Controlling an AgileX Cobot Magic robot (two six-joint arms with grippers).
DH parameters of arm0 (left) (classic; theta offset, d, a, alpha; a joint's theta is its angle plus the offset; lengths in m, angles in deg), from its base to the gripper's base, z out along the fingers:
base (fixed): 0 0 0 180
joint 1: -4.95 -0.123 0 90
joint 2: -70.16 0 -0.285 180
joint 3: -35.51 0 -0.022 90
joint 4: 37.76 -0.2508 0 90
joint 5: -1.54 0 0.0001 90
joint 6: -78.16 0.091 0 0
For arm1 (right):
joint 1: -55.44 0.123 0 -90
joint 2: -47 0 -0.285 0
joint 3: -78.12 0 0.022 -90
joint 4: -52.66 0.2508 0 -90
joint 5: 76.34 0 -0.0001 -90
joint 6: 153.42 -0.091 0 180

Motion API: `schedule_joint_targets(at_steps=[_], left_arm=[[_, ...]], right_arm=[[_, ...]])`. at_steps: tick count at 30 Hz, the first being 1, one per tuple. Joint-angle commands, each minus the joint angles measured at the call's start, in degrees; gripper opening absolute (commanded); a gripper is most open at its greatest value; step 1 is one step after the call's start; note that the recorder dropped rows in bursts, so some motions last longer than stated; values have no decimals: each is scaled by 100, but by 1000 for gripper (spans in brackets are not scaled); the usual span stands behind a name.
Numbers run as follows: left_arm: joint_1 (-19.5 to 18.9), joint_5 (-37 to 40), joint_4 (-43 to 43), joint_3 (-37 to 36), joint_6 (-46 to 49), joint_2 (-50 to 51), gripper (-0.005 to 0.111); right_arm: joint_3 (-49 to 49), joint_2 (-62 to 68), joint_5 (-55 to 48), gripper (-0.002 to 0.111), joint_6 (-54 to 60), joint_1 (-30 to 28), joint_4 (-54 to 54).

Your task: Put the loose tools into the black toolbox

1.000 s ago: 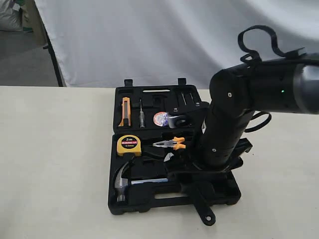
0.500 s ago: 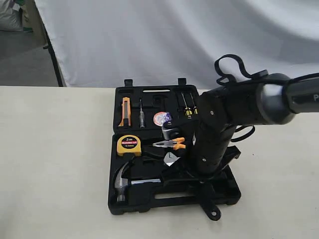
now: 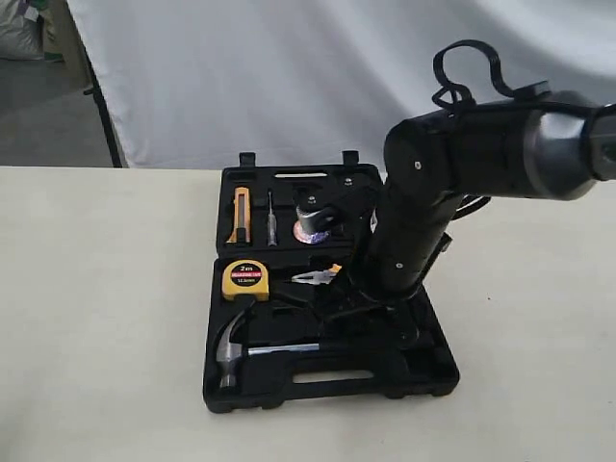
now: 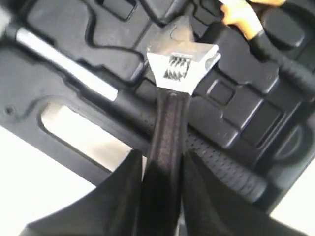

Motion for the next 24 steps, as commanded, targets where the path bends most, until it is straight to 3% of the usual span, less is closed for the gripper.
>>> schedule_joint_targets(at_steps=[1, 5, 9, 13, 15, 20, 24], left_arm=[[-145, -41, -25, 15, -27, -18, 1], [-145, -41, -25, 15, -27, -18, 1], [-145, -41, -25, 15, -27, -18, 1], [-145, -41, -25, 15, -27, -18, 1], [-145, -41, -25, 15, -27, -18, 1], [-145, -41, -25, 15, -27, -18, 1], [-145, -41, -25, 15, -27, -18, 1]], right_arm=[[-41, 35, 318, 0, 1177, 4, 620], [-41, 35, 486, 0, 2168, 14, 560], [-41, 35, 592, 0, 2155, 14, 334], [-41, 35, 998, 1, 1482, 14, 1051], [-41, 48, 1219, 8, 986, 80, 954], [-41, 325, 1505, 48, 572, 170, 986], [-41, 556, 1736, 69, 593, 199, 927]])
